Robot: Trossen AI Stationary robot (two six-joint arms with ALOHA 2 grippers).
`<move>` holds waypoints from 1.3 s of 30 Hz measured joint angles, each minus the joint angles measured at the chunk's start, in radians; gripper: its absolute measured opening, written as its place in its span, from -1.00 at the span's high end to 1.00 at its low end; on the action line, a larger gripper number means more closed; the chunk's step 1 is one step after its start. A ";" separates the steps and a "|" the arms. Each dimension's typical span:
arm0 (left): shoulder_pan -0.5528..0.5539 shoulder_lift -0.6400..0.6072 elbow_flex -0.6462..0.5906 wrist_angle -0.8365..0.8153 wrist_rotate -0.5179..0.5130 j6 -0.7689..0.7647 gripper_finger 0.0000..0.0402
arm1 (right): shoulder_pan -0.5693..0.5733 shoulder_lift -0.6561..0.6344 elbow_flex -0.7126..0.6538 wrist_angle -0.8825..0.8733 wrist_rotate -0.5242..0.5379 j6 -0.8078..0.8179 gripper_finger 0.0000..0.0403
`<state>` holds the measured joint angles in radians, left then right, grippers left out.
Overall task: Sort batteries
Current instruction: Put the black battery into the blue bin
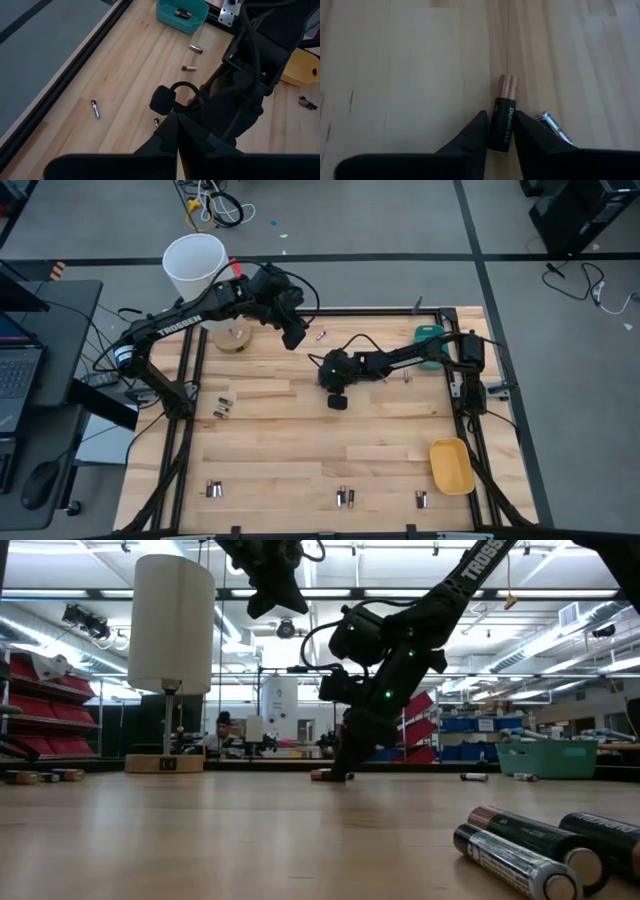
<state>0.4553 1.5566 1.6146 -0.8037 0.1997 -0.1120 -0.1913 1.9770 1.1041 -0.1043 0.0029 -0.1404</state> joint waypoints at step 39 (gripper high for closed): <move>0.001 0.000 0.000 0.050 -0.031 0.053 0.92 | -0.210 -0.420 -0.006 -0.471 0.174 0.283 0.83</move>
<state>0.4561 1.5566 1.6146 -0.7532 0.1692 -0.0593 -0.4009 1.5569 1.0981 -0.5754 0.1766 0.1421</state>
